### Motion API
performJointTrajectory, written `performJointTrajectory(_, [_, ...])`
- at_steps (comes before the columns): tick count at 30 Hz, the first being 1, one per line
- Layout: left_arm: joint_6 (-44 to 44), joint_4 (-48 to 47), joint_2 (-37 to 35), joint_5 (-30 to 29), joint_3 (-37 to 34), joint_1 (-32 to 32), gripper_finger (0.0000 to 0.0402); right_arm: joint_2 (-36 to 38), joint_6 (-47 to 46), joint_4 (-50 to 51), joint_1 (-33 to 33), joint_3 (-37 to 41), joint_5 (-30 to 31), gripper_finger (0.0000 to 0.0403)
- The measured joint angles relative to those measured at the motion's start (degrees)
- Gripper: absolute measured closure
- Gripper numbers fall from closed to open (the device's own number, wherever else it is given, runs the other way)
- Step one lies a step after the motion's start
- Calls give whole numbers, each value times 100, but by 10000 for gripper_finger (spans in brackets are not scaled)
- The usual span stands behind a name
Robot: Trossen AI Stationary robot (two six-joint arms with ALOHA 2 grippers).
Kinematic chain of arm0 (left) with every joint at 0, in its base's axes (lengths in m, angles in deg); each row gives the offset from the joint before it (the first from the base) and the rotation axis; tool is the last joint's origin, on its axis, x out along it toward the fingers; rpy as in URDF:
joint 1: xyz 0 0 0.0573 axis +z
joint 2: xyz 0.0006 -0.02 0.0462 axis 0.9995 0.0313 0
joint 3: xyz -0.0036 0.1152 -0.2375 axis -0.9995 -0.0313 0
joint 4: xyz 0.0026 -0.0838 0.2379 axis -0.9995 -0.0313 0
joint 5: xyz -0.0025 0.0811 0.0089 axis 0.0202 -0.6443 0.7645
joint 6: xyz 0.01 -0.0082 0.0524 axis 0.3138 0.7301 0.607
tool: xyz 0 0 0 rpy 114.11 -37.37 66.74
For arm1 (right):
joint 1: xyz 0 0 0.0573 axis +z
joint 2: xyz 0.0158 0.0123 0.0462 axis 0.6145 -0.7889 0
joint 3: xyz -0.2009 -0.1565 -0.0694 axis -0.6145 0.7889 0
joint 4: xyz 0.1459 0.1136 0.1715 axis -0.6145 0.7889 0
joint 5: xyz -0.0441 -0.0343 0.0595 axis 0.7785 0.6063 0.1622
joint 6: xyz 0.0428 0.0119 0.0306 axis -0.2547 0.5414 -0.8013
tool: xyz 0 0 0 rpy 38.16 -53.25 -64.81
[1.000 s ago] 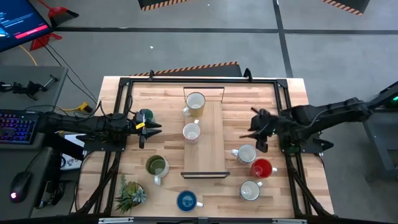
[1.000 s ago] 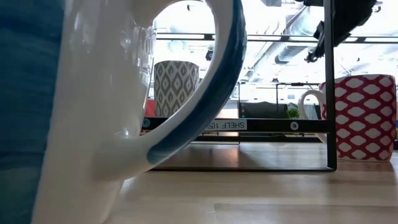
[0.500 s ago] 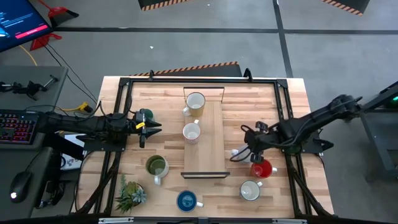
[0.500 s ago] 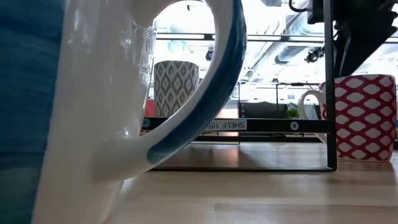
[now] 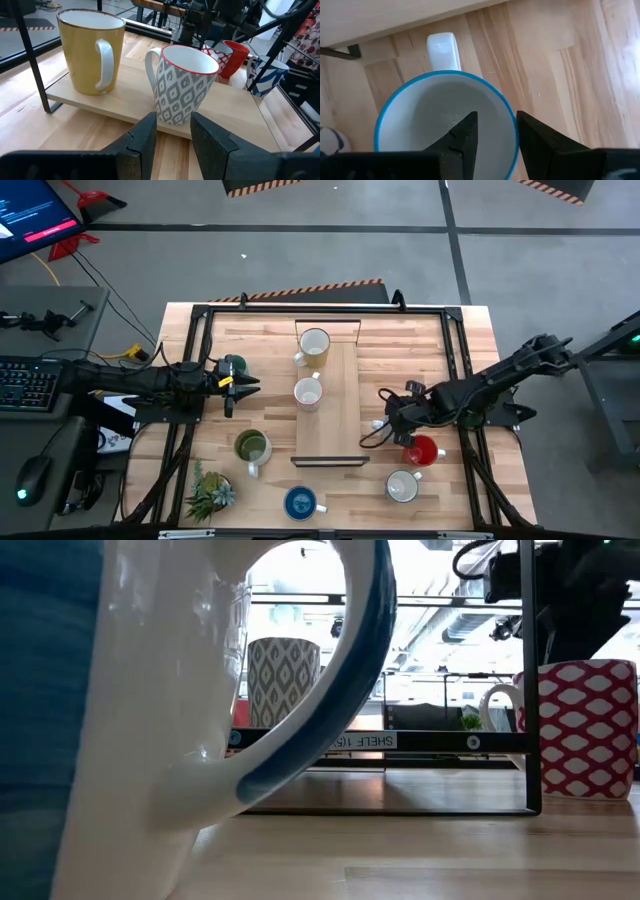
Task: Place coffee mugs
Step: Put the white and red patterned mug on the shelf
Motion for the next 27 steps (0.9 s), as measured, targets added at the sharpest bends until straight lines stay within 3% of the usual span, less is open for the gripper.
performJointTrajectory(13, [11,-4,0,2,0,0,292,-610,-135,-192,-44,2,209,293])
performJointTrajectory(15, [9,-4,0,2,0,0,292,-619,-224,-187,-103,2,215,307])
performJointTrajectory(20, [11,-23,0,2,0,-2,292,-611,-299,-183,-203,-7,259,390])
performJointTrajectory(27, [156,-70,2,27,0,-2,292,-459,-408,-30,-366,4,632,399])
